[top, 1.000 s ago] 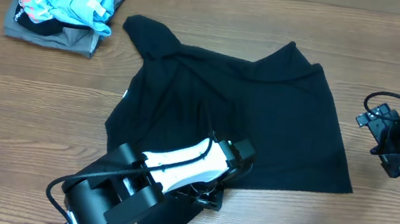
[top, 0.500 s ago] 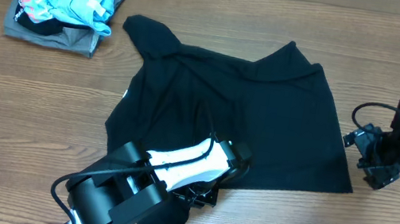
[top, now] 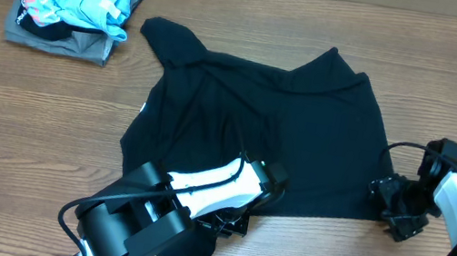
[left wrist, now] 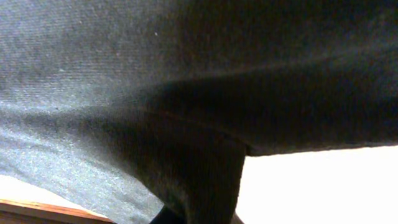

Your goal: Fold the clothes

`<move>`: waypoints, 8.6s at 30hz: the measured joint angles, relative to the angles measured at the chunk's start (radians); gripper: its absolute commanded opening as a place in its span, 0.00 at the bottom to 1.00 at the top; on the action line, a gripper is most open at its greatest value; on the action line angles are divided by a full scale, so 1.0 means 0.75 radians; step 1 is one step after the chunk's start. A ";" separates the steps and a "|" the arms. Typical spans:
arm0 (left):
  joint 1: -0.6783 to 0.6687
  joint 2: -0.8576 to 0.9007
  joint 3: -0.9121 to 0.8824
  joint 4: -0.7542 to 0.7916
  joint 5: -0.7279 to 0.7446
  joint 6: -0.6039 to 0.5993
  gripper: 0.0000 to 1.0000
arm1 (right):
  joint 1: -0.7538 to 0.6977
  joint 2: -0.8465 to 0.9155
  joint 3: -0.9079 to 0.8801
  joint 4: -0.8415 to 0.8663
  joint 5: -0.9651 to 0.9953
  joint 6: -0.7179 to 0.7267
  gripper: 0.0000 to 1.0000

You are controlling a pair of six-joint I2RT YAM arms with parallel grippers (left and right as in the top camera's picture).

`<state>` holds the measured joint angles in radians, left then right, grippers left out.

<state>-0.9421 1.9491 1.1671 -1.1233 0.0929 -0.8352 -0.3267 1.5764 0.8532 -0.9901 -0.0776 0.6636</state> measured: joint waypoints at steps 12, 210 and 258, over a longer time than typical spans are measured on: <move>0.000 0.000 0.000 -0.003 -0.001 0.010 0.05 | 0.000 -0.002 -0.108 0.166 -0.002 0.044 0.60; 0.632 -0.272 0.090 -0.018 -0.010 0.574 0.04 | 0.079 -0.104 0.045 0.136 -0.111 -0.187 0.04; 1.390 -0.292 -0.381 0.013 -0.075 0.444 0.04 | 0.079 0.182 0.222 -0.055 0.114 -0.046 0.04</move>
<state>0.1001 1.7298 0.8810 -1.1133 0.0364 -0.5026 -0.2676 1.7126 1.0195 -1.0317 0.0078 0.6292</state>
